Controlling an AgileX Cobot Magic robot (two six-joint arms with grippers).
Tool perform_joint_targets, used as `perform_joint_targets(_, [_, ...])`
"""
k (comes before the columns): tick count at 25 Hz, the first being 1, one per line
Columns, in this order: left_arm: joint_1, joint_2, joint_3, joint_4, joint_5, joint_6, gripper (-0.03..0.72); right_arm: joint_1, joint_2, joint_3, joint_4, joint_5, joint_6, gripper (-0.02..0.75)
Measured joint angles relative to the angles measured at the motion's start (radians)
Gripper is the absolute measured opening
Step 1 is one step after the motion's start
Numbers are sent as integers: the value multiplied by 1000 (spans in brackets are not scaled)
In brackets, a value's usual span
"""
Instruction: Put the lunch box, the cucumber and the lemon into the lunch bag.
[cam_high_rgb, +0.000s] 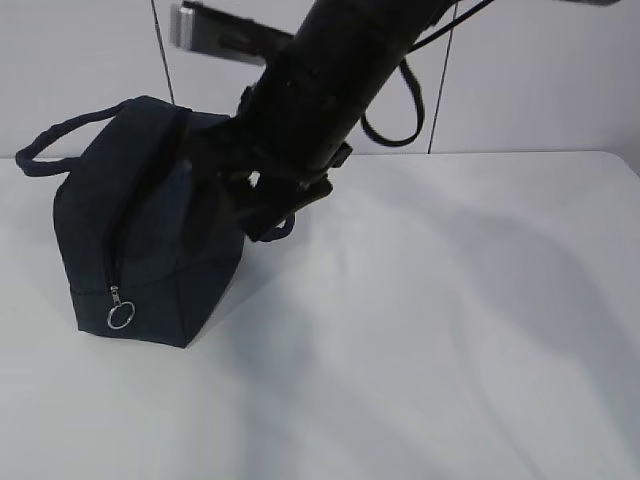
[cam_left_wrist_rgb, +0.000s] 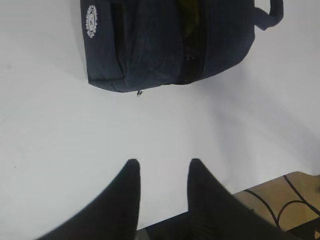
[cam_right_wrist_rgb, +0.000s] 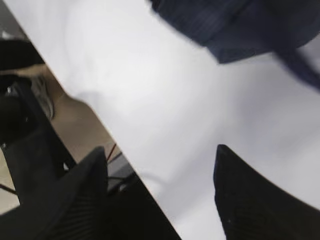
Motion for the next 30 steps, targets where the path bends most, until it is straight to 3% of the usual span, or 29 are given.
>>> perform_joint_targets(8, [0, -15, 0, 26, 0, 0, 232, 141, -114, 251, -94, -366, -5, 481])
perform_joint_targets(14, [0, -15, 0, 34, 0, 0, 232, 211, -217, 555, -102, -778, -7, 480])
perform_joint_targets(19, [0, -15, 0, 60, 0, 0, 232, 323, -235, 743, -102, -1115, -57, 480])
perform_joint_targets(23, [0, -15, 0, 66, 0, 0, 232, 378, -207, 790, -98, -1291, -84, 480])
perform_joint_targets(30, [0, -15, 0, 66, 0, 0, 232, 380, -51, 775, -85, -1486, -14, 480])
